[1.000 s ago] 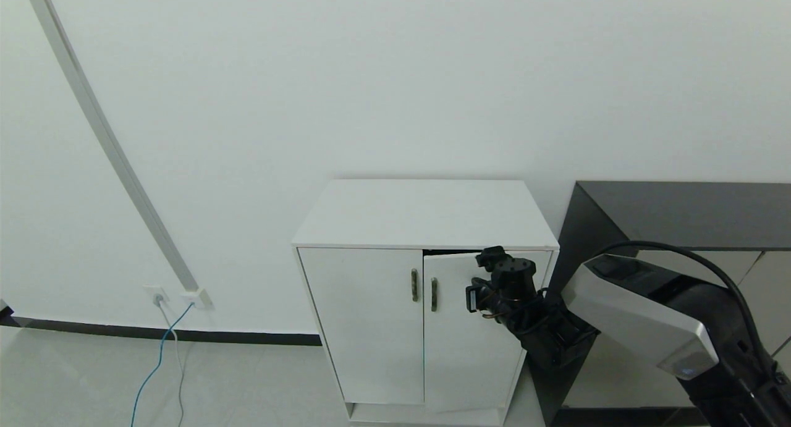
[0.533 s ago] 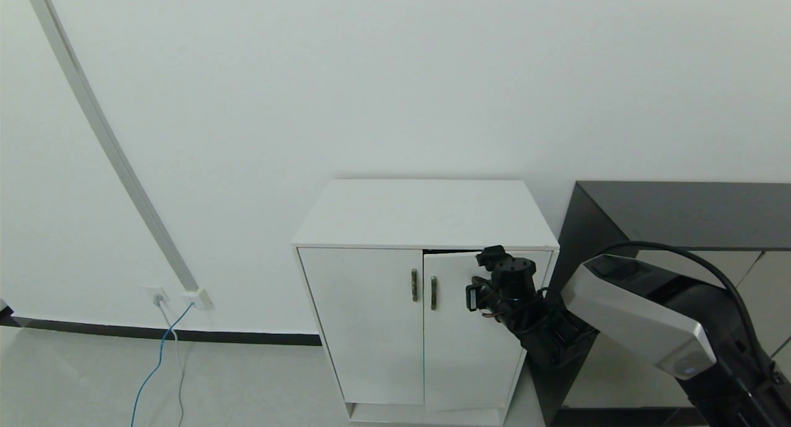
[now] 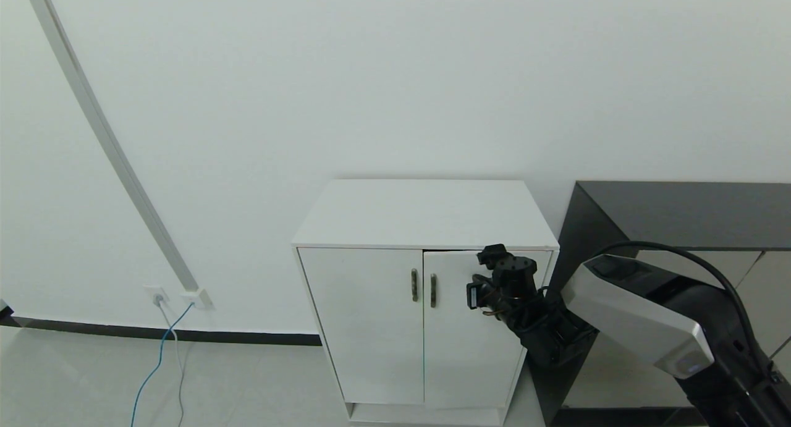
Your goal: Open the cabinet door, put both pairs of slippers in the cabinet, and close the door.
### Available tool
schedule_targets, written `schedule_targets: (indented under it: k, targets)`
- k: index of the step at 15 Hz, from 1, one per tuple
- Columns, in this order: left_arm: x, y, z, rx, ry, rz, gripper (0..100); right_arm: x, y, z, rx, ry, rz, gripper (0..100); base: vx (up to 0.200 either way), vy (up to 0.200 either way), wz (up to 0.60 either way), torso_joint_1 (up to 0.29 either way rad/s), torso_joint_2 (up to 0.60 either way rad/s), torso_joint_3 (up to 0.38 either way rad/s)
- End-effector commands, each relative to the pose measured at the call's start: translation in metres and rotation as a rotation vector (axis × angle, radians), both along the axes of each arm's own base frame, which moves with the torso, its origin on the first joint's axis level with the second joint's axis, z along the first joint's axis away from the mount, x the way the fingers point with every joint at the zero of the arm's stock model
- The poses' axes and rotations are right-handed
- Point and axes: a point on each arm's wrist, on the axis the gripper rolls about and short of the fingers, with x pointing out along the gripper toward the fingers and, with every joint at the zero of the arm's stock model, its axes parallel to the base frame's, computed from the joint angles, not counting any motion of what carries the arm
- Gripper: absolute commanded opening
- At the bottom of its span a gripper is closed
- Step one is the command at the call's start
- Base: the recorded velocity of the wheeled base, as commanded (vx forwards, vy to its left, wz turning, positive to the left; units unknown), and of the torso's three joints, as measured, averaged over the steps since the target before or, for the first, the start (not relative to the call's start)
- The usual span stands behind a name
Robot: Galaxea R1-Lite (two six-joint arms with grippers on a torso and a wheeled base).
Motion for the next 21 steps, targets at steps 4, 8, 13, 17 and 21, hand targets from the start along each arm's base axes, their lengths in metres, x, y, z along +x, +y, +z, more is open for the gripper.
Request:
schedule_targets:
  k: [4,8,13,17,21]
  targets:
    - [0.0001,0.0,0.0,0.002,0.001,0.001,0,0.0009,0.0,0.0042,0.011,-0.033,0.0,0,0.0,0.0,0.0,0.0,0.0,0.0]
    - [0.0001,0.0,0.0,0.001,0.001,0.001,0,0.0017,-0.0005,0.0042,0.011,-0.034,-0.002,0,0.0,0.0,0.0,0.0,0.0,0.0]
    - [0.0001,0.0,0.0,0.001,0.001,0.001,0,0.004,-0.0018,0.003,0.011,-0.034,-0.006,0,0.0,0.0,0.0,0.0,0.0,0.0]
    - [0.0001,0.0,0.0,0.001,0.001,0.001,0,0.0052,-0.0011,0.0007,0.012,-0.036,-0.006,0,0.0,0.0,0.0,0.0,0.0,0.0]
    - [0.0001,0.0,0.0,-0.001,0.001,0.001,0,0.0071,-0.0018,-0.0024,0.011,-0.034,-0.009,0,0.0,0.0,0.0,0.0,0.0,0.0]
